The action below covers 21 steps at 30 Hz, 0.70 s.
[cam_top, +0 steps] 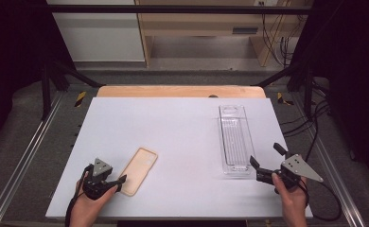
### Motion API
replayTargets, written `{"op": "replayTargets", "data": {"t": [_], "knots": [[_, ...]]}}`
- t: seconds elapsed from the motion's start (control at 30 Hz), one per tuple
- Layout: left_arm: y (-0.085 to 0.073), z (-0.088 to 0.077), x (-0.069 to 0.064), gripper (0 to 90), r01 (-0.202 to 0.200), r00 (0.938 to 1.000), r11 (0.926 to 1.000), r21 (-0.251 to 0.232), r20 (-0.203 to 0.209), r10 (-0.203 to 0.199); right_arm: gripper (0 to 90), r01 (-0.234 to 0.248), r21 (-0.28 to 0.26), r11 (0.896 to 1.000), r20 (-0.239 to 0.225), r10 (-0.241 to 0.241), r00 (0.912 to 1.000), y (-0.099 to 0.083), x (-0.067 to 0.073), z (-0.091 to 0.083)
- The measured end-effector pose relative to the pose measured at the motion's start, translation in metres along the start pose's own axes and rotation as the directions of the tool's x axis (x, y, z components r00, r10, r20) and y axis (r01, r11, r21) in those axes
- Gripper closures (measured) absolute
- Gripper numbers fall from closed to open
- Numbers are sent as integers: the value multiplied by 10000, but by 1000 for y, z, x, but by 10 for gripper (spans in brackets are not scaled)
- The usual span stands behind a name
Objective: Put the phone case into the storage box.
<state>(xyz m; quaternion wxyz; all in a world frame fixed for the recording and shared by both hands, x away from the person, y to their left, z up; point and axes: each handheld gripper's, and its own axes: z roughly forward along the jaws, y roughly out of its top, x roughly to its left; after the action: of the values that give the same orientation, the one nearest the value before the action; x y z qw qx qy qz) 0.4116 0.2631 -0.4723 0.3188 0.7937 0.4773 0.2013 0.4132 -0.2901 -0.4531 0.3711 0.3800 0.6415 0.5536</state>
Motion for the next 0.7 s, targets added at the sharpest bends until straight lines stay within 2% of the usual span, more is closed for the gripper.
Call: {"op": "replayTargets", "data": {"t": [0.07, 0.13, 0.17, 0.23, 0.3, 0.33, 0.4, 0.5, 0.57, 0.7], "knots": [[-1, 2, 1, 557, 166, 9999, 9997, 180, 5, -166, 26, -100, 8, 9999, 17, 100, 9999, 0, 0, 0], [-2, 3, 3, 591, 472, 9986, 9988, 94, 233, -475, 26, -103, 29, 9999, 18, 103, 9999, 0, 0, 0], [-1, 3, 4, 629, 451, 9988, 9990, 68, 206, -452, 25, -41, 39, 10000, 15, 41, 10000, 0, 0, 0], [-1, 4, 4, 732, 628, 9971, 9980, 73, 421, -631, 26, -52, -9, 10000, -19, 52, 10000, 0, 1, -1], [0, 5, 6, 758, 741, 9952, 9972, 111, 626, -747, 26, -44, -8, 10000, -27, 44, 10000, 0, 1, -1], [1, 6, 7, 798, 736, 9949, 9972, 134, 681, -744, 26, -23, 19, 10000, -8, 23, 10000, 0, 1, 0], [1, 6, 8, 817, 791, 9942, 9968, 146, 723, -800, 26, -14, 44, 10000, 1, 14, 10000, 0, 2, 0], [-2, 6, 12, 863, 980, 9909, 9952, -71, 937, -969, 26, -24, 3, 10000, -3, 24, 10000, 0, 1, 0], [-4, 6, 12, 869, 927, 9916, 9955, -199, 924, -905, 26, -105, -24, 9999, -11, 105, 9999, 1, 1, 0], [0, 4, 8, 873, 394, 9974, 9989, -245, 616, -378, 27, -72, -11, 10000, -8, 72, 10000, 1, 2, 0]]}}
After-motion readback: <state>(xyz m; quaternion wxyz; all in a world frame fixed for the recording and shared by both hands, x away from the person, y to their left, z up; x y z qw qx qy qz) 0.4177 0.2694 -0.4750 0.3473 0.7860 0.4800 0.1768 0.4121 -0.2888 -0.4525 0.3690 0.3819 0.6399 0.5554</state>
